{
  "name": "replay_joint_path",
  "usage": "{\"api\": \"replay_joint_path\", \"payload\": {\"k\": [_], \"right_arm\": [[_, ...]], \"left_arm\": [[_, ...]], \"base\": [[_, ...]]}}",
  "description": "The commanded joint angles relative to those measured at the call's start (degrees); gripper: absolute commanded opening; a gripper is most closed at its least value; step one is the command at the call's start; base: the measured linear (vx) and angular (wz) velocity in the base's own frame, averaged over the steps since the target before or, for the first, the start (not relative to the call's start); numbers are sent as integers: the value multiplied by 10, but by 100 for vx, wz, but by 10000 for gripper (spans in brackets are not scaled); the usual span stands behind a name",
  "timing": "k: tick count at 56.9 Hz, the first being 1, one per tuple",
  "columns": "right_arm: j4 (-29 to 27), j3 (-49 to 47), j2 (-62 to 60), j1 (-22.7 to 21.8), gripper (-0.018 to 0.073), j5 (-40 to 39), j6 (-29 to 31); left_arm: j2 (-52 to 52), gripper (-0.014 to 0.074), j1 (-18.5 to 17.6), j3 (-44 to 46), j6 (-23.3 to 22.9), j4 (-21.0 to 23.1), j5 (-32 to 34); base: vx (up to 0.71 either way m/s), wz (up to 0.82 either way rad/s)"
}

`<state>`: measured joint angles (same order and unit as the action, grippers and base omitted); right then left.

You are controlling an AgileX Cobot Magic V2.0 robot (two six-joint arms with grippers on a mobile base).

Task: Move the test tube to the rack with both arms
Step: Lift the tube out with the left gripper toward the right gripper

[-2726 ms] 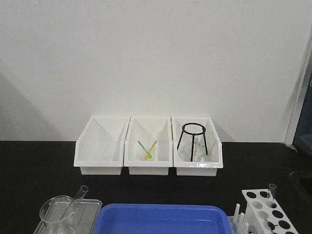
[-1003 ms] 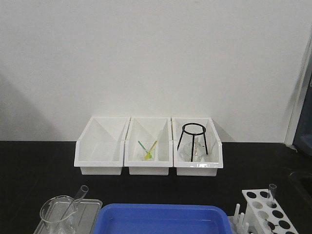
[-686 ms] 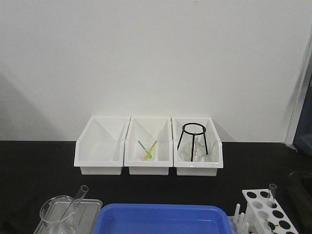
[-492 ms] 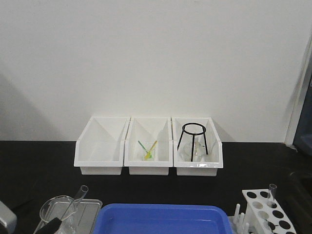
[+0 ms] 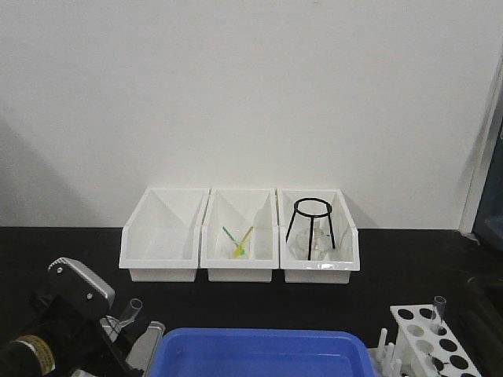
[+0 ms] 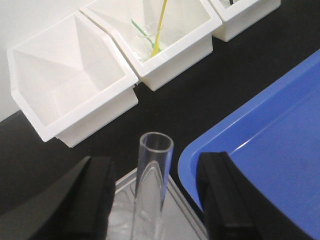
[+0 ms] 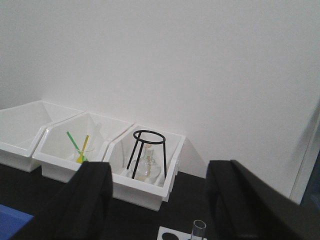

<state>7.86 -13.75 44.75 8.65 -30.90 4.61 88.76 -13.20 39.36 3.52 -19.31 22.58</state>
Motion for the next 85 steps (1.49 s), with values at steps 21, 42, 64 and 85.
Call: {"api": "replay_joint_path", "payload": {"k": [21,42,64,85], "right_arm": [[3,-17,-3,1,459,-53,7],[3,-17,-3,1,459,-53,7],[94,-19,2,1,459,-59,-128],[486,-126,129,8,459,-150,-506]], "left_arm": [[73,382,-4,81,29,7,64],[30,-9,-4,85,23,7,73],[-143,-8,-10,152,-349,-243,82],[-75,-7,-84,185,-627,-436,218]], "base": [[0,0],[0,0],[0,0],[0,0]]}}
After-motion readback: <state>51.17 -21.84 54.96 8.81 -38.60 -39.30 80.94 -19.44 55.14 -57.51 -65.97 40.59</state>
